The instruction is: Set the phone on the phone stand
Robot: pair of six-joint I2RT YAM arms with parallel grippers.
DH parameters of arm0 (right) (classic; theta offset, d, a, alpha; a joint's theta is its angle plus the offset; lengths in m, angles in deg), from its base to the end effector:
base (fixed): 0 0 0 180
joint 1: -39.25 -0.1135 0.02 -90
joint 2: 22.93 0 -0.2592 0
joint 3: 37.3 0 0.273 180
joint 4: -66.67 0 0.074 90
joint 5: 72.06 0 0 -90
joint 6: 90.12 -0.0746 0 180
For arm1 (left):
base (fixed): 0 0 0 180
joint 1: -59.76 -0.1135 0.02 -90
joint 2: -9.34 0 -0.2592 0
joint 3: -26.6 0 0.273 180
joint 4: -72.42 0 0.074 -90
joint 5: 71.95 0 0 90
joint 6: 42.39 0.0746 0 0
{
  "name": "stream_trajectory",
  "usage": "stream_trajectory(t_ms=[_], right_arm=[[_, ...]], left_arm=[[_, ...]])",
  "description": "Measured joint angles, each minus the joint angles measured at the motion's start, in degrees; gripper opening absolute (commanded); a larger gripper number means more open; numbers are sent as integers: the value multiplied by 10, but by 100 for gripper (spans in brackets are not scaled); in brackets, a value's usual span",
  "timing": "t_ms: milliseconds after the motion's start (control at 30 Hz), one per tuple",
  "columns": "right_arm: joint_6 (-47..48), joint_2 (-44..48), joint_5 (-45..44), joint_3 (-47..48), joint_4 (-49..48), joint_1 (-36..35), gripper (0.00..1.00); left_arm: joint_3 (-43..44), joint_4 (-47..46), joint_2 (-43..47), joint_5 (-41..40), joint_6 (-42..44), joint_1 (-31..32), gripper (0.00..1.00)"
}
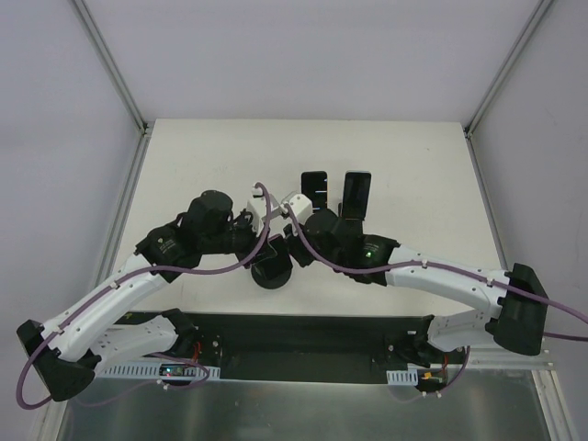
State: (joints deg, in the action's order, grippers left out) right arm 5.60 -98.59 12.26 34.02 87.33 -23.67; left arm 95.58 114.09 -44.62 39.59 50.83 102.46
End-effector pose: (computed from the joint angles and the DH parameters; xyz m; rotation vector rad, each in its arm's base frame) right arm 0.1715 0.3193 0.2813 -1.0996 1.7254 0.5346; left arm 0.1720 -0.1960 0.3295 1.0383 1.8237 -0.8075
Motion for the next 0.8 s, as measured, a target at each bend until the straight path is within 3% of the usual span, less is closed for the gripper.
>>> stream_trajectory(t_ms=[267,567,800], right_arm=[[-100,2,-203,-21,-33,-82,0],[-211,-32,-393,18,54,-157,0],[-273,-66,-528,38,92,-203,0]], left_arm=[[-19,6,34,-137,-82,25,0],[-37,-31,29,-267,-129,111,0],[-35,-43,8,-298,-191,121,0]])
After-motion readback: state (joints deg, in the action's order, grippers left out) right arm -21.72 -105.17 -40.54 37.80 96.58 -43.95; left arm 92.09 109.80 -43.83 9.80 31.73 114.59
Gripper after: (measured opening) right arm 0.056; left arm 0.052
